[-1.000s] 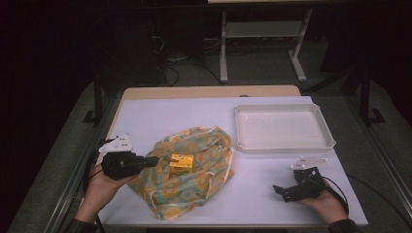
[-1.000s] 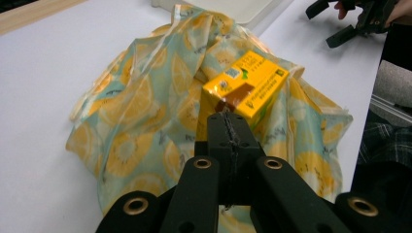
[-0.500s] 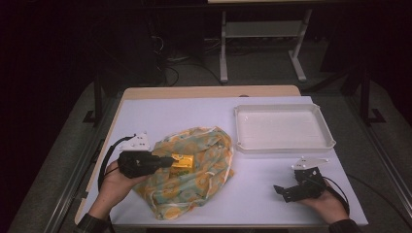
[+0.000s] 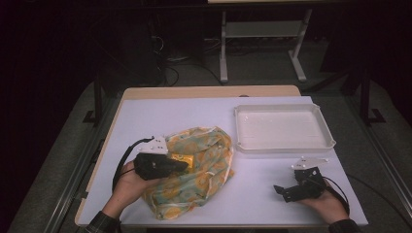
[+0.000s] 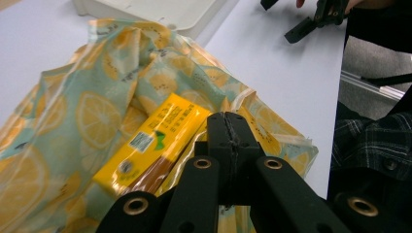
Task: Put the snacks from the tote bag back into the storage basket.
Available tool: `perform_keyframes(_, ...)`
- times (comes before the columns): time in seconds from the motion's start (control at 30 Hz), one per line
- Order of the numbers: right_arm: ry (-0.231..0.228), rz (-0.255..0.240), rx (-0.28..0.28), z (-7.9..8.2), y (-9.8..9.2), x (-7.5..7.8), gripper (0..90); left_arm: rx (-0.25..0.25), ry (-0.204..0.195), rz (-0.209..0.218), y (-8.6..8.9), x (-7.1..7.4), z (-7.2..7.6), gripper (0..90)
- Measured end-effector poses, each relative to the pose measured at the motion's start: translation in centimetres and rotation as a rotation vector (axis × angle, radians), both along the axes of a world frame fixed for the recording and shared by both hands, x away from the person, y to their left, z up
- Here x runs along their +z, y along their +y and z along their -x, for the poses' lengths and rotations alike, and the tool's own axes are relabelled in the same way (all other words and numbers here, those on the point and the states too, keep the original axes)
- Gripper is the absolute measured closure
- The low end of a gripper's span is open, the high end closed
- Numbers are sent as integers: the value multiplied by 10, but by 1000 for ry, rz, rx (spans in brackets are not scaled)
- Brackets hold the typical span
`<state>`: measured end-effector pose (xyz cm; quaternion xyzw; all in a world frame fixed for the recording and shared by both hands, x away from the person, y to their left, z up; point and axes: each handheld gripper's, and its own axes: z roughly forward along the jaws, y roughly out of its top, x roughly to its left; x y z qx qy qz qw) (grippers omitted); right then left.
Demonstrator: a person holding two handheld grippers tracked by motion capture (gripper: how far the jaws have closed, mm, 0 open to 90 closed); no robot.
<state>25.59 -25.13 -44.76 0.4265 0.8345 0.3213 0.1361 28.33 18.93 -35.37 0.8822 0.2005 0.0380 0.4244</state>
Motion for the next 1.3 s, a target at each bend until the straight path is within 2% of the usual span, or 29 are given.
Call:
perform_keyframes(0.1,-2,1,-2,0,0,0,0,-6,7,-2,-5,-2,-1,898)
perform_keyframes(0.3,-1,2,-2,0,0,0,0,-13,-7,-25,-14,-3,-4,898)
perform_keyframes(0.8,0,4,1,0,-2,0,0,9,-17,-30,-23,-3,-16,898)
perform_keyframes(0.93,2,3,0,0,-2,0,0,10,-8,-33,-25,-3,-20,898)
perform_keyframes(1.3,1,2,-1,0,-2,0,0,-26,5,-47,-29,-2,-10,898)
